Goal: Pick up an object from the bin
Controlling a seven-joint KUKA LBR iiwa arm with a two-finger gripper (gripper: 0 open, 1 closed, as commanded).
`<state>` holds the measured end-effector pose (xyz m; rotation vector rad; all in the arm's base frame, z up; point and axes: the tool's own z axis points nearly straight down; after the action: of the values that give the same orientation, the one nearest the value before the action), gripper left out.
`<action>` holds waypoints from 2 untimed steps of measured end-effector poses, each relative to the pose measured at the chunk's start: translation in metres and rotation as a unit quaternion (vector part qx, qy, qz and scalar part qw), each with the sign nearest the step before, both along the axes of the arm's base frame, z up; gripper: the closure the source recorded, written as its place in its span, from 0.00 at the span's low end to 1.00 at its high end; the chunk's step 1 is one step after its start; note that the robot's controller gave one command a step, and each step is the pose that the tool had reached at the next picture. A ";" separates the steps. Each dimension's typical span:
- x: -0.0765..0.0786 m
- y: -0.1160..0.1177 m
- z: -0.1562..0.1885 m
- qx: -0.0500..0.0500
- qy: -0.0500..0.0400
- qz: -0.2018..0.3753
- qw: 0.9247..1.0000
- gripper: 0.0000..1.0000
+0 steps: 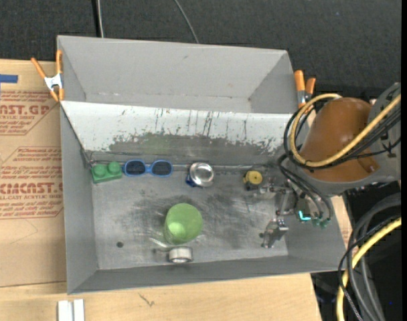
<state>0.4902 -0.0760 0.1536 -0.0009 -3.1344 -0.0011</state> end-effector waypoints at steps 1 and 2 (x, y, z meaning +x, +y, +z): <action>0.101 -0.046 -0.019 -0.001 -0.007 -0.002 1.000 0.00; 0.102 -0.030 -0.047 0.000 -0.004 0.021 1.000 0.00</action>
Offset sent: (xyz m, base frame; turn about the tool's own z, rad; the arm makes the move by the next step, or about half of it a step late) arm 0.0979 -0.0453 -0.0184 0.0028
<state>0.5923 -0.1062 0.1070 0.0666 -3.1409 -0.0010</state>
